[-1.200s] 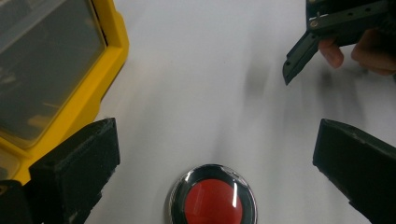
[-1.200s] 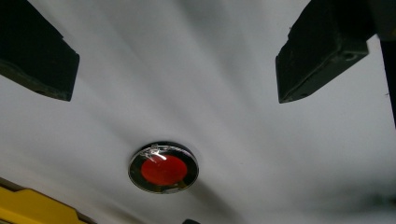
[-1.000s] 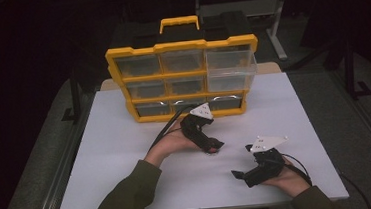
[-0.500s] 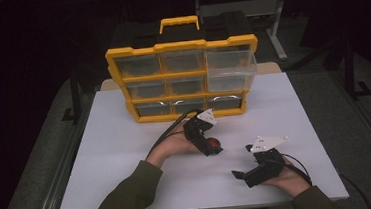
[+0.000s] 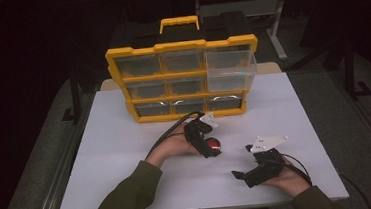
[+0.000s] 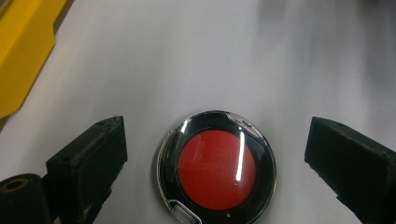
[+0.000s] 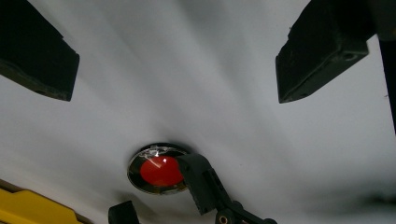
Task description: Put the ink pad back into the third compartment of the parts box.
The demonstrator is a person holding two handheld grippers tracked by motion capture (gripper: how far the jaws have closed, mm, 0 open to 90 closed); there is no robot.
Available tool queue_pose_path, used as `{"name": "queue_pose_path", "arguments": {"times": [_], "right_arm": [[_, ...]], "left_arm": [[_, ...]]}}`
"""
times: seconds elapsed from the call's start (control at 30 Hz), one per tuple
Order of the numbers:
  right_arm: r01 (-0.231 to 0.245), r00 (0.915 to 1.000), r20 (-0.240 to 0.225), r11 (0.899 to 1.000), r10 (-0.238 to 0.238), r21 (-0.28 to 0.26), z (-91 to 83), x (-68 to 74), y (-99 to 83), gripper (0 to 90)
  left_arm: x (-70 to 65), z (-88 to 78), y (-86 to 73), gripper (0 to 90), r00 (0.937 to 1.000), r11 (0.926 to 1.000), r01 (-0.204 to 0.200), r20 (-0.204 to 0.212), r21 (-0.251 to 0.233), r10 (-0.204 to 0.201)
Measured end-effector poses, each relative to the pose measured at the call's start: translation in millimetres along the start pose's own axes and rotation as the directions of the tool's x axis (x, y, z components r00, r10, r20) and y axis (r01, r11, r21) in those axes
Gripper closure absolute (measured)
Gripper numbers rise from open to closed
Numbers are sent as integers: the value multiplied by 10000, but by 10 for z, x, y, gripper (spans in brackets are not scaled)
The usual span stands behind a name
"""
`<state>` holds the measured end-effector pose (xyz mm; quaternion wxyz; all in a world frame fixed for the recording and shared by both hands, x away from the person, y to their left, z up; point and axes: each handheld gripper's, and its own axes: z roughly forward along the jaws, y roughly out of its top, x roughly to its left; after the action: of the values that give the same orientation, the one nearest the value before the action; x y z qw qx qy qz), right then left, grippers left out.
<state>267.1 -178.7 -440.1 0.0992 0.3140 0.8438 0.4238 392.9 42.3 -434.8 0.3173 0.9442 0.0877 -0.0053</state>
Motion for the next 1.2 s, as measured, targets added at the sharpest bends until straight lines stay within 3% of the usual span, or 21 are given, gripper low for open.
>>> {"name": "queue_pose_path", "arguments": {"times": [0.57, 1.2], "right_arm": [[37, 10000, -7, 10000, -37, 10, 1, 2, -1, 0], [58, 10000, -22, 10000, -58, 48, 5, 5, -3, 0]], "left_arm": [[-27, 49, -20, 132, 9995, 9981, -302, -21, 545, 304], [-44, 38, -20, 247, 9975, 9954, -624, -293, 727, 647]]}}
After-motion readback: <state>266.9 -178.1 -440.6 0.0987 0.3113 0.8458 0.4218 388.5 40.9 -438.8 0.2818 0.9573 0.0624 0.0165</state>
